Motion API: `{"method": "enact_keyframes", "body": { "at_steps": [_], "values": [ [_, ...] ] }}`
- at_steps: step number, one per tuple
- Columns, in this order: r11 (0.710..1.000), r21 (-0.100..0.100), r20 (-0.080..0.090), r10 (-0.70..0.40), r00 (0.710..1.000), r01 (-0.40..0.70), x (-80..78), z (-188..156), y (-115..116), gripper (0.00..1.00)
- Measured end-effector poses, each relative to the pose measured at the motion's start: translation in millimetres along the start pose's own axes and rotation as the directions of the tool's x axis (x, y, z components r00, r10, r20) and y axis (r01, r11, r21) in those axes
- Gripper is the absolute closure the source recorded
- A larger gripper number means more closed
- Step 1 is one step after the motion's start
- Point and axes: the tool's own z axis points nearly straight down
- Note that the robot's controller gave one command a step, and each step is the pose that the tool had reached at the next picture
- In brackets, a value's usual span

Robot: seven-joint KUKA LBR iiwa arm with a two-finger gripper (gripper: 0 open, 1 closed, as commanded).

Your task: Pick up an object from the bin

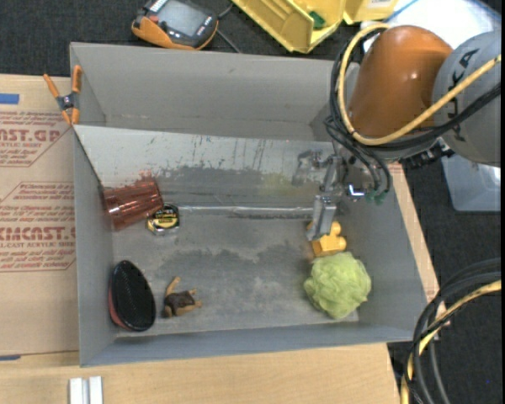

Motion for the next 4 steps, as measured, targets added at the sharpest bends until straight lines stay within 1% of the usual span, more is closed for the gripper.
{"method": "enact_keyframes", "body": {
  "at_steps": [1, 2, 3, 4],
  "values": [
    [1.0, 0.0, 0.0, 0.0, 1.0, 0.0, 0.0, 0, 0, 0.0],
    [0.93, -0.001, 0.0, 0.369, 0.93, -0.369, 18.0, 1, -9, 0.0],
    [0.995, 0.001, 0.004, -0.097, 0.995, 0.097, 0.9, 18, -27, 0.0],
    [0.957, -0.002, 0.003, 0.29, 0.957, -0.29, 7.5, 25, -8, 0.0]
  ]
}}
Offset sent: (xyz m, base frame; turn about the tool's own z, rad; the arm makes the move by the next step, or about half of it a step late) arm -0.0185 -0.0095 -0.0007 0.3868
